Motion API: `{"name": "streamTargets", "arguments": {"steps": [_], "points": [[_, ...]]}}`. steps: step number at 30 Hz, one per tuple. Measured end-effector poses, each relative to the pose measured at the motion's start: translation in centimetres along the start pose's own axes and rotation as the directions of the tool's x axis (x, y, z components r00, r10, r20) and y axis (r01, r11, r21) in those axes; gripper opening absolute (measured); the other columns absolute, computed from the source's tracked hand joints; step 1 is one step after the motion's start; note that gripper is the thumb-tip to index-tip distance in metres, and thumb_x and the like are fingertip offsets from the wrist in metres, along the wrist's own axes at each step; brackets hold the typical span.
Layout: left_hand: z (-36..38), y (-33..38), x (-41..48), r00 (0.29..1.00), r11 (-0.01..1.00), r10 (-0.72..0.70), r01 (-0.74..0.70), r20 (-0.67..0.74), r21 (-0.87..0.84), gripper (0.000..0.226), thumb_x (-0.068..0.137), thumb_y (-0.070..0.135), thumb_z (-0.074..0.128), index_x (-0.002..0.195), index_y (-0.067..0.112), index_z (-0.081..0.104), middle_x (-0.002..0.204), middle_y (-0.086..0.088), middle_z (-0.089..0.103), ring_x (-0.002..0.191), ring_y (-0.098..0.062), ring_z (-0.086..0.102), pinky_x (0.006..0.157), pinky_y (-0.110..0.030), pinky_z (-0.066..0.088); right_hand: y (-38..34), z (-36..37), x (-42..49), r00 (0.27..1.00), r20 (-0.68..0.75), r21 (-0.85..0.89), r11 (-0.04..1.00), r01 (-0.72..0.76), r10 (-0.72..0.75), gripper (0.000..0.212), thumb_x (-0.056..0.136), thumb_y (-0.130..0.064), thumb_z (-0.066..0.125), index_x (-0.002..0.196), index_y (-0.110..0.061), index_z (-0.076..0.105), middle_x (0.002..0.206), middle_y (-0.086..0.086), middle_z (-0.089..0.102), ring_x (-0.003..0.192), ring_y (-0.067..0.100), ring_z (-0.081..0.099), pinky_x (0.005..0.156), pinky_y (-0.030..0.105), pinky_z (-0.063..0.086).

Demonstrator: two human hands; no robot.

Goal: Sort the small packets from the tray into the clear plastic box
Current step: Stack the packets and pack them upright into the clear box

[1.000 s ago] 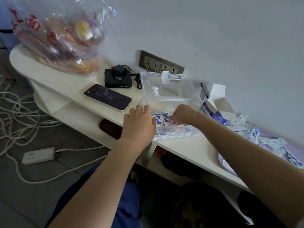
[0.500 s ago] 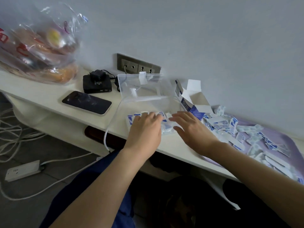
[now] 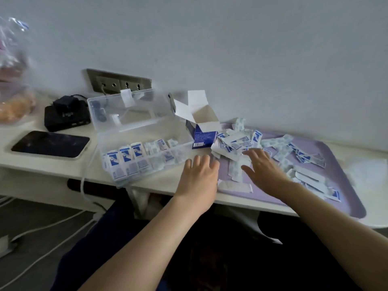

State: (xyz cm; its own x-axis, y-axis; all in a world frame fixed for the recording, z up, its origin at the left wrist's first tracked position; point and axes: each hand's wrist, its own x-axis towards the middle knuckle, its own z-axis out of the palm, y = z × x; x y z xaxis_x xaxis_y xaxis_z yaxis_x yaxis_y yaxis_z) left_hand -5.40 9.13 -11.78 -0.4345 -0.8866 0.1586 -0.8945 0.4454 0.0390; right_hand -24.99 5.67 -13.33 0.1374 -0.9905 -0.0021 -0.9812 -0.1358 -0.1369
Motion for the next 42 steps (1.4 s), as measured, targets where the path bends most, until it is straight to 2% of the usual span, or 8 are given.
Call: {"name": "streamTargets", "arguments": {"steps": [5,11,15,19,23,27,31,42], "points": [[1.5,2.0,1.9,0.995,0.999,0.018,-0.013,0.098,-0.052,0.032,0.097,0.025,0.043,0.127,0.014,0.041,0.129,-0.008,0.043,0.12,-0.027,0.039,0.097,-0.034,0.03,2.2,-0.1,0.7,0.974,0.1,0.136,0.967,-0.214,0.202,0.053,0.097,-0.034,0.043,0.141,-0.008,0.029,0.143,0.016,0.034,0.133,0.03,0.031,0.108,0.037,0.026],[3.5,3.8,3.3,0.956,1.0,-0.016,0.015,0.294,0.004,0.042,0.099,0.031,0.038,0.136,0.011,0.035,0.138,-0.012,0.037,0.133,-0.032,0.025,0.109,-0.038,0.018,2.2,-0.2,1.3,0.974,0.143,0.155,0.968,-0.199,0.177,0.053,0.097,-0.034,0.043,0.14,-0.005,0.03,0.142,0.015,0.039,0.131,0.029,0.035,0.106,0.034,0.028],[3.5,5.1,3.8,0.956,0.998,0.047,-0.032,0.29,-0.057,0.041,0.099,0.029,0.038,0.136,0.014,0.038,0.138,-0.01,0.04,0.13,-0.031,0.031,0.107,-0.039,0.023,1.8,0.1,1.7,0.986,0.153,0.148,0.984,-0.095,0.072,0.036,0.096,-0.029,0.046,0.127,-0.012,0.049,0.133,0.009,0.049,0.124,0.026,0.043,0.101,0.034,0.034],[3.2,5.6,4.6,0.965,0.986,0.092,-0.054,0.247,-0.159,0.032,0.097,0.027,0.041,0.127,0.015,0.048,0.128,-0.008,0.052,0.118,-0.028,0.047,0.095,-0.037,0.036,1.7,-0.2,2.3,0.994,0.036,0.2,0.974,-0.104,0.098,0.025,0.096,-0.02,0.043,0.109,-0.01,0.062,0.118,0.008,0.057,0.103,0.027,0.057,0.087,0.037,0.047],[2.7,4.7,5.6,0.992,0.993,0.014,0.0,0.122,-0.116,0.03,0.096,0.027,0.043,0.123,0.015,0.049,0.126,-0.007,0.046,0.119,-0.027,0.044,0.099,-0.039,0.03,2.1,-0.3,3.3,0.992,-0.093,0.192,0.979,-0.071,0.09,0.03,0.092,-0.017,0.051,0.121,-0.011,0.048,0.127,0.008,0.045,0.113,0.027,0.047,0.088,0.034,0.039],[2.8,2.8,6.3,0.994,0.991,-0.072,0.081,0.085,-0.108,0.035,0.097,0.021,0.041,0.131,0.015,0.04,0.141,-0.006,0.033,0.127,-0.026,0.036,0.099,-0.038,0.031,2.1,0.5,4.2,0.999,-0.041,0.175,0.985,0.0,0.007,0.055,0.089,-0.019,0.058,0.137,-0.011,0.032,0.14,0.007,0.038,0.131,0.026,0.033,0.106,0.035,0.031],[3.2,1.0,6.7,0.989,0.986,-0.058,0.079,0.137,-0.15,0.046,0.096,0.014,0.042,0.14,0.015,0.031,0.155,-0.006,0.014,0.137,-0.025,0.025,0.107,-0.035,0.025,2.3,1.2,4.9,1.0,-0.028,0.166,0.986,0.014,-0.009,0.061,0.09,-0.023,0.057,0.142,-0.014,0.027,0.144,0.004,0.036,0.135,0.022,0.026,0.109,0.035,0.026],[3.7,-0.2,7.3,0.972,0.99,0.009,0.024,0.234,-0.139,0.039,0.09,0.006,0.044,0.129,0.009,0.046,0.143,-0.01,0.028,0.125,-0.027,0.037,0.101,-0.032,0.032,2.8,1.7,6.5,1.0,-0.01,0.267,0.963,-0.025,0.028,0.051,0.093,-0.019,0.052,0.141,-0.02,0.034,0.147,0.001,0.037,0.131,0.023,0.035,0.104,0.032,0.03]]}}
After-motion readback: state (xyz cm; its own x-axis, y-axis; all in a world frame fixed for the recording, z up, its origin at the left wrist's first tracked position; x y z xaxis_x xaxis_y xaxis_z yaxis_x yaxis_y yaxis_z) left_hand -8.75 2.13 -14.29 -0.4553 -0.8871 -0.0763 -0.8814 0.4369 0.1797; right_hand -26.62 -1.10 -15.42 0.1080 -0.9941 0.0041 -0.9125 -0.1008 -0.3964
